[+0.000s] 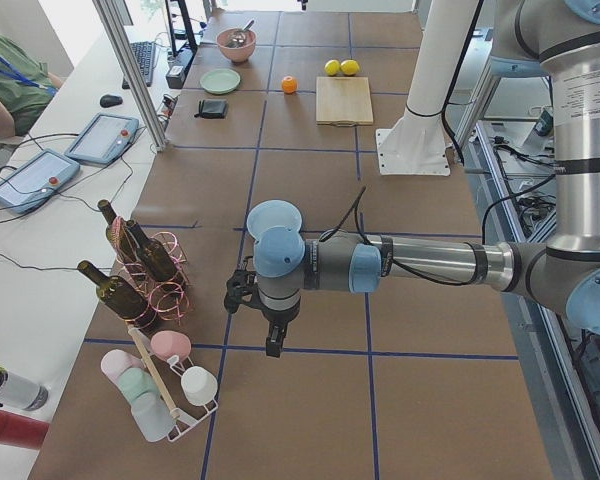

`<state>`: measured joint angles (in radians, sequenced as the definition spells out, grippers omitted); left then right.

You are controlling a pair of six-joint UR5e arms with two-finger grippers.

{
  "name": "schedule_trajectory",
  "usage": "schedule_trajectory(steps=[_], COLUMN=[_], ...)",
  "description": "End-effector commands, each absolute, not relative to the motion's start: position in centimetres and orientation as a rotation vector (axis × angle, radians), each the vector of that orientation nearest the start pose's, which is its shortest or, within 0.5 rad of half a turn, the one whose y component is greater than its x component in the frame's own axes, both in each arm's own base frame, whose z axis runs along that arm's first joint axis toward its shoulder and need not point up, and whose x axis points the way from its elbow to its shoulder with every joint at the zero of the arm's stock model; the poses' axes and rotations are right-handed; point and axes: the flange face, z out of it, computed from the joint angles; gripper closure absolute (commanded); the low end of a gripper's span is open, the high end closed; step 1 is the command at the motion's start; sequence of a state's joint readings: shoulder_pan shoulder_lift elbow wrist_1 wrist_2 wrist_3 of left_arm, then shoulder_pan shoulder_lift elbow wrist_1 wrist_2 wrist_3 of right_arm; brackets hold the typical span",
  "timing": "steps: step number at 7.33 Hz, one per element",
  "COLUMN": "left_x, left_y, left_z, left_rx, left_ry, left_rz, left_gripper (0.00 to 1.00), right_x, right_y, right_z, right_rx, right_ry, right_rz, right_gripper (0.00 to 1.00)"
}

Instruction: Pick orange to plate

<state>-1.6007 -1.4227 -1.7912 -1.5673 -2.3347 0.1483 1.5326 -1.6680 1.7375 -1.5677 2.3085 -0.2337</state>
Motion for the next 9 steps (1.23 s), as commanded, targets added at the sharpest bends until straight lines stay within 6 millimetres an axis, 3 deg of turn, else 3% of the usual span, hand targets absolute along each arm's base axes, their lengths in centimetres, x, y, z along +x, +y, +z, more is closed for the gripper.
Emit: schedule_trajectory(steps=[1,2,3,5,7,8,9], left_x=[-7.8,-7.9,-7.9,-8.0,-7.3,-5.1,-1.0], left_y=[-45.0,-45.1,-47.4,-48.2,-48.2,-46.4,-46.2], left_z=[59.5,58.7,56.6,53.9,51.7,51.8,52.0], left_rx=[0.31,0.408,0.554,0.724,0.731,0.797,0.716], left_ry=[0.727,0.716,0.699,0.679,0.764,0.799,0.888], left_rz=[0.209,0.247,0.296,0.357,0.163,0.222,0.246], left_gripper=[0.0,0.0,0.0,0.0,0.0,0.0,0.0], right_x=[4.8,4.8,4.8,4.7,4.7,4.7,4.6], right_y=[-47.3,-47.6,-47.7,-47.5,-47.4,-47.6,-47.4], right_z=[58.6,58.2,58.0,58.3,58.3,58.0,58.1], right_rx=[0.241,0.238,0.275,0.286,0.32,0.327,0.325], right_ry=[-0.716,-0.723,-0.725,-0.734,-0.733,-0.735,-0.744], right_rz=[-0.318,-0.282,-0.287,-0.294,-0.304,-0.308,-0.308], right_gripper=[0.0,0.0,0.0,0.0,0.0,0.0,0.0])
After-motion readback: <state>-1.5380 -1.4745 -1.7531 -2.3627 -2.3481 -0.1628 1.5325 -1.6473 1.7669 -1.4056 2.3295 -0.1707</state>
